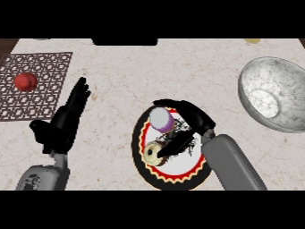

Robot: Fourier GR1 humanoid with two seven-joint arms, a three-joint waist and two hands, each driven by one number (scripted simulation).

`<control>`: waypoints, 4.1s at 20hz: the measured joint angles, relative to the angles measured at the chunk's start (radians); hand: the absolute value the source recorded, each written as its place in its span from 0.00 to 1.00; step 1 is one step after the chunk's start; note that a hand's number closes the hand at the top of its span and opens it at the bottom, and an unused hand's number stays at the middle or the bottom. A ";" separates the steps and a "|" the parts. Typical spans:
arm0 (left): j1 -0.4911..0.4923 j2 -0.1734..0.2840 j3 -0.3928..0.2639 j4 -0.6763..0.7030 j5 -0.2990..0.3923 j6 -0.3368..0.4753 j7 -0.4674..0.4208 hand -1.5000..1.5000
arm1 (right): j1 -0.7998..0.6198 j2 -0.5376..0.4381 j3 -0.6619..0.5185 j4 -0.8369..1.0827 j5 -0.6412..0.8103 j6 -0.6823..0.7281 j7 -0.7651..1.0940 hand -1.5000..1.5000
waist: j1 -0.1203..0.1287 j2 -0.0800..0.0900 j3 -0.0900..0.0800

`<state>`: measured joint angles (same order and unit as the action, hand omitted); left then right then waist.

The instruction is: Pick the can from the plate and place it in the bowl

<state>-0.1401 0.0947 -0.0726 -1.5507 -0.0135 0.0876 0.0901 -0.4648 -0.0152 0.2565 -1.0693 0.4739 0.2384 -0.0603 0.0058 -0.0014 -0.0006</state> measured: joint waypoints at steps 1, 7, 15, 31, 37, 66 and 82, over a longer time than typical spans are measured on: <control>-0.005 -0.004 -0.002 0.000 -0.001 0.001 0.006 0.50 | -0.014 0.002 0.013 0.020 0.014 -0.005 -0.022 1.00 | 0.001 0.000 0.000; 0.019 -0.023 -0.018 -0.019 -0.025 0.011 0.003 0.50 | 0.015 -0.003 0.085 0.017 0.094 -0.015 -0.129 1.00 | -0.002 -0.002 0.000; 0.013 -0.016 0.015 -0.010 -0.016 -0.013 0.004 0.50 | 0.125 -0.044 0.122 -0.119 0.060 0.058 -0.199 1.00 | -0.011 -0.002 0.001; 0.084 0.005 0.062 -0.038 -0.008 0.006 -0.011 0.50 | 0.530 -0.769 -0.088 -0.653 -0.413 0.250 -0.746 1.00 | -0.102 -0.022 0.001; 0.078 0.003 0.055 -0.046 -0.015 0.010 0.002 0.50 | 0.664 -0.975 -0.327 -0.792 -0.655 0.246 -0.761 1.00 | -0.100 -0.018 0.000; -0.027 -0.039 0.006 0.022 -0.039 -0.026 -0.014 0.50 | 0.295 -1.025 -0.391 -0.591 -0.617 0.127 -0.484 1.00 | 0.034 0.011 0.001; -0.047 -0.047 0.010 0.022 -0.040 -0.031 0.011 0.50 | -0.152 -0.772 -0.121 0.155 -0.177 0.090 -0.698 0.00 | 0.033 0.012 0.002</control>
<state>-0.1866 0.0480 -0.0630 -1.5288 -0.0538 0.0566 0.1014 -0.6165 -0.7872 0.1356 -0.9146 0.2968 0.3289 -0.7579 0.0387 0.0111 0.0011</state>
